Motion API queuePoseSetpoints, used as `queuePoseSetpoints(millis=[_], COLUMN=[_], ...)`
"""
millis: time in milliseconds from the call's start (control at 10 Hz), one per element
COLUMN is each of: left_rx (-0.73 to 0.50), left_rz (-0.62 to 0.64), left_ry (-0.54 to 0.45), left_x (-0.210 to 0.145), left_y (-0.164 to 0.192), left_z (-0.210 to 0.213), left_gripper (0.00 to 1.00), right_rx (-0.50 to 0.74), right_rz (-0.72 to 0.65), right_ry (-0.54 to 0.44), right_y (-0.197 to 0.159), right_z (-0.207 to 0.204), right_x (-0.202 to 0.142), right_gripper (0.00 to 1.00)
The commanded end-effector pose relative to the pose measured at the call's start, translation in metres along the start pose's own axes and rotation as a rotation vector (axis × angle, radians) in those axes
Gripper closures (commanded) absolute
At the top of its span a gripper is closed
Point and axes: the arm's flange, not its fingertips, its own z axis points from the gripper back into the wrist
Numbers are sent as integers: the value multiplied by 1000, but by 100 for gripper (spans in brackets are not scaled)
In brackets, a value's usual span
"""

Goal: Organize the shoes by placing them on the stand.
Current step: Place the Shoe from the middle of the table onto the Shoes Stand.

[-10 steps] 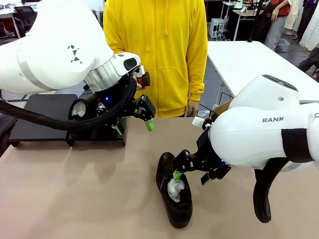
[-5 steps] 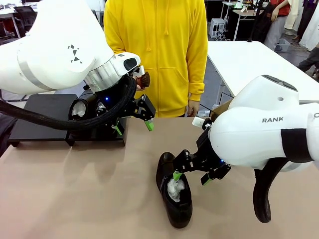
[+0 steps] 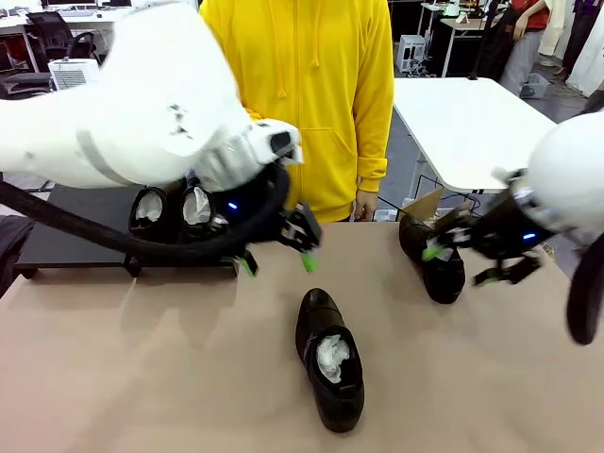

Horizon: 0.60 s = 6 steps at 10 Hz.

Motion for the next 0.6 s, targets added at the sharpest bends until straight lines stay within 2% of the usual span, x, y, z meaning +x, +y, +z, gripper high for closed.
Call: queuePoseSetpoints(millis=[0, 100, 200, 400, 500], left_rx=[35, 73, 88, 178, 203], left_rz=[47, 69, 103, 217, 232], left_ry=[82, 109, 137, 187, 228], left_x=[11, 13, 13, 4, 1], left_y=[-48, -65, -76, -103, -117], left_z=[-27, -44, -56, -74, -88], left_gripper=[0, 0, 0, 0, 0], right_rx=[11, 11, 7, 7, 7], right_rz=[-213, -318, -112, -112, -112], right_ry=[-16, -20, -21, -21, -21], right_y=[-71, -86, -34, -34, -34], right_z=[-3, -4, 13, 13, 13], right_x=[-22, -14, 21, 21, 21], right_gripper=[0, 0, 0, 0, 0])
